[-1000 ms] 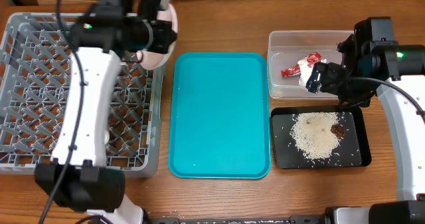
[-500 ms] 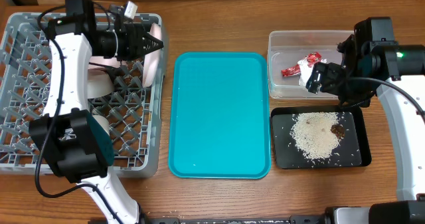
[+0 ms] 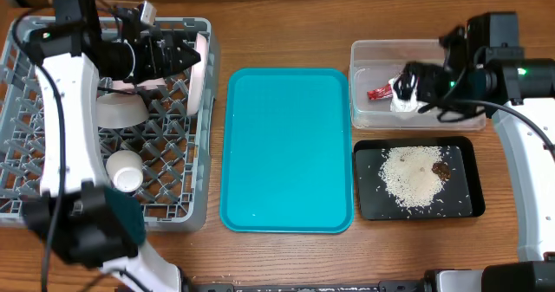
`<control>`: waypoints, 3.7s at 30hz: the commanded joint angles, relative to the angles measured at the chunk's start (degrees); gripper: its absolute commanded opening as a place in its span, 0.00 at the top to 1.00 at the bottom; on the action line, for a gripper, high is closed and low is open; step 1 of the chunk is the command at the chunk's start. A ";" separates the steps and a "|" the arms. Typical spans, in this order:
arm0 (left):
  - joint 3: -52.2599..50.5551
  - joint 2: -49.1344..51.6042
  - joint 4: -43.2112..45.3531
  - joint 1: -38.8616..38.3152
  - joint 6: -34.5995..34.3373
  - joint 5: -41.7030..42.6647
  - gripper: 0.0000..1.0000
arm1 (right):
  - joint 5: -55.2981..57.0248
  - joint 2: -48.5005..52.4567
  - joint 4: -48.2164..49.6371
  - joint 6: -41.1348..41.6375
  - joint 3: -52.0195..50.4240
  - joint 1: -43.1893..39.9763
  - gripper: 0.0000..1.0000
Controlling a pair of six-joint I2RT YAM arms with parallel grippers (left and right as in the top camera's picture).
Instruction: Sort waste into correct bins and load items into the dishwasher
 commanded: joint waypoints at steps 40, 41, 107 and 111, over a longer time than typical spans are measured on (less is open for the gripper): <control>-59.19 -72.50 14.86 -12.59 -14.01 -42.86 0.00 | 8.44 -43.91 3.56 -0.76 -33.66 2.97 0.00; -59.34 -72.52 13.62 -12.59 -14.01 -42.84 0.00 | 8.46 -43.89 2.80 -0.76 -33.66 2.97 0.00; -59.34 -72.24 5.57 -12.59 -14.01 -42.84 0.00 | 11.04 -87.95 61.64 -5.07 -89.26 2.97 0.00; -59.34 -72.24 5.57 -12.59 -14.01 -42.84 0.00 | 11.04 -87.95 61.64 -5.07 -89.26 2.97 0.00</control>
